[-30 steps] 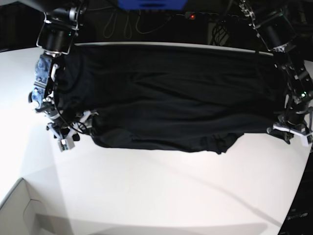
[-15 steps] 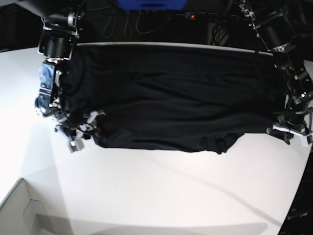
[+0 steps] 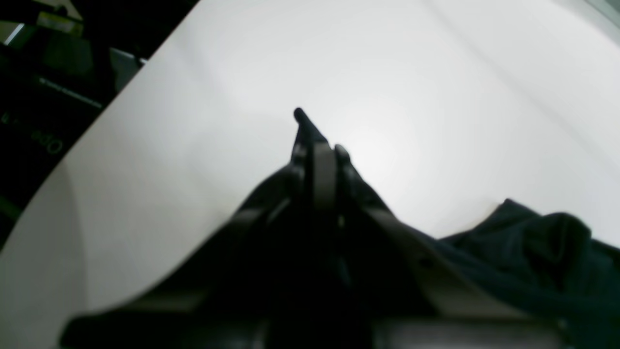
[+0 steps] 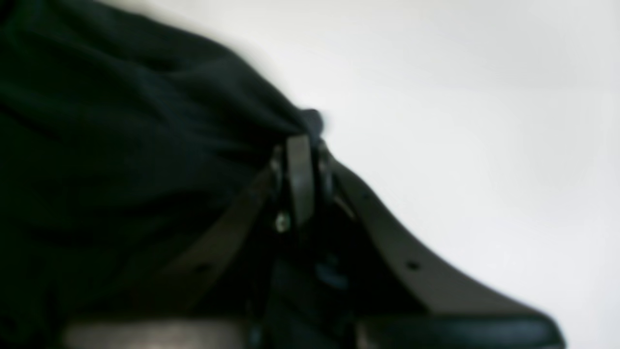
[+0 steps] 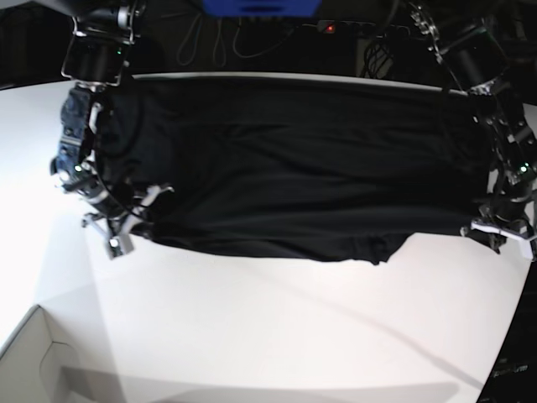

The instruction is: Layout the t-shirt on the table in an organized manner, then fold the t-shirt properly

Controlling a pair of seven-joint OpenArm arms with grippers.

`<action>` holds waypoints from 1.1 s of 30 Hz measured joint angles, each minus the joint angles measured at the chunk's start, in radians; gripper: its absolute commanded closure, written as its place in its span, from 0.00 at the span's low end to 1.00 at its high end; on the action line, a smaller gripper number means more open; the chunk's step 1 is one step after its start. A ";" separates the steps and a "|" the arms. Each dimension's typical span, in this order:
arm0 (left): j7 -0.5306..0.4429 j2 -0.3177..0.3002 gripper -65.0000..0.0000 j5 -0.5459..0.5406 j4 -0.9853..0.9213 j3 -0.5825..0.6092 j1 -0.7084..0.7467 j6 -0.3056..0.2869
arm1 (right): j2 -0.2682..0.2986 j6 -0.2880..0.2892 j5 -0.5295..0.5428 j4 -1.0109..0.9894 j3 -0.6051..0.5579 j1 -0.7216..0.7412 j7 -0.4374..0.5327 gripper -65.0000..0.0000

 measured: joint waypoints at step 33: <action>0.037 0.003 1.00 -0.277 0.186 -0.154 0.338 -0.005 | -0.046 0.006 0.016 0.533 0.093 -0.505 0.016 1.00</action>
